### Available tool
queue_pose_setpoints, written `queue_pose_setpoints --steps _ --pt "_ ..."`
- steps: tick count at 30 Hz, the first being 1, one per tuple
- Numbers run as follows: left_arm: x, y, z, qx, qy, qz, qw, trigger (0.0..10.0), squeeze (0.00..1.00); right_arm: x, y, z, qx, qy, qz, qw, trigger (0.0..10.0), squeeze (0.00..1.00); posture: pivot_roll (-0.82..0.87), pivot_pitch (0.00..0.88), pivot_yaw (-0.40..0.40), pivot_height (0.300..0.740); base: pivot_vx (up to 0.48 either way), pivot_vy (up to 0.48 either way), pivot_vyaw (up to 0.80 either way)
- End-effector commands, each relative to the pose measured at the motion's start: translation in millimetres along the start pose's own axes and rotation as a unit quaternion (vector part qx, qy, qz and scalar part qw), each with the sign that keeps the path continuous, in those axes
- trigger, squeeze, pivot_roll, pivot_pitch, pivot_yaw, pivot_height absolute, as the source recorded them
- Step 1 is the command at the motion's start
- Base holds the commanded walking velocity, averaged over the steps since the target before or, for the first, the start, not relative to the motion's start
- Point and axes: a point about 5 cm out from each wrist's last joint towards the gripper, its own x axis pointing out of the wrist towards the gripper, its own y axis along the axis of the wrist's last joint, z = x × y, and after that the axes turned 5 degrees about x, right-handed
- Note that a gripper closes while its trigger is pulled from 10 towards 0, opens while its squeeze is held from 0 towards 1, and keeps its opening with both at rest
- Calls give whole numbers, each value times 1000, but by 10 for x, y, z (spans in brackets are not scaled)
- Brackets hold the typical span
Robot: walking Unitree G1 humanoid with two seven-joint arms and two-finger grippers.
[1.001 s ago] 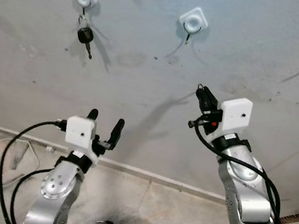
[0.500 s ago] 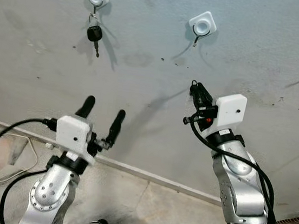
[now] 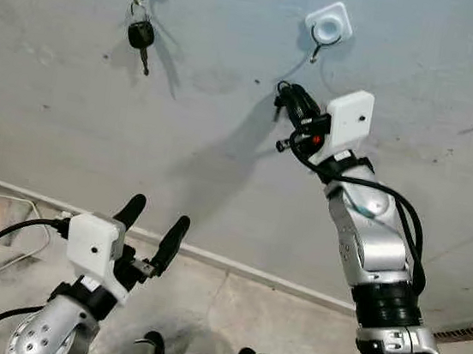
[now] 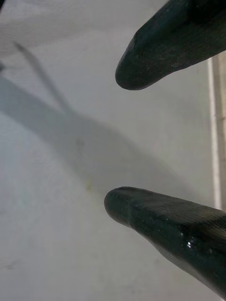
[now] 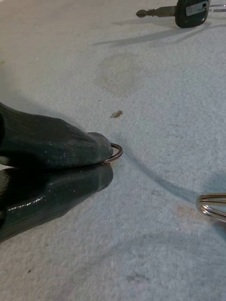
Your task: Hang keys on a hook
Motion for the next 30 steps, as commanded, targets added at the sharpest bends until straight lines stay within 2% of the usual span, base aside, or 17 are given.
queue_pose_setpoints --steps 1,8,11,12,18,19,21,30 --pt "-44 18 20 -5 -4 -5 1000 10000 0 70 145 112 -8 -16 31 999 10000 0 124 301 -40 740 0 0 0" --pt "-32 59 13 -2 -10 -2 1000 10000 0 15 196 177 -8 -24 45 999 10000 0 119 303 -22 740 0 0 0" --pt "2 64 -35 4 -14 0 1000 10000 0 -79 222 170 -4 -9 47 999 10000 0 114 301 -13 740 0 0 0" --pt "31 62 -64 6 -16 1 1000 10000 0 -170 232 188 -4 -14 46 999 10000 0 105 296 -6 740 0 0 0" --pt "69 70 -74 6 -19 1 1000 10000 0 -320 231 191 -5 -23 43 999 10000 0 88 291 6 740 0 0 0" --pt "100 85 -71 5 -23 4 1000 10000 0 -423 246 175 -4 -30 40 999 10000 0 78 289 11 740 0 0 0" --pt "142 103 -69 7 -29 8 1000 10000 0 -526 279 142 -1 -37 37 999 10000 0 64 285 20 740 0 0 0" --pt "209 130 -86 7 -38 13 999 10000 0 -705 441 99 11 -57 45 997 10000 0 37 284 36 740 0 0 0"
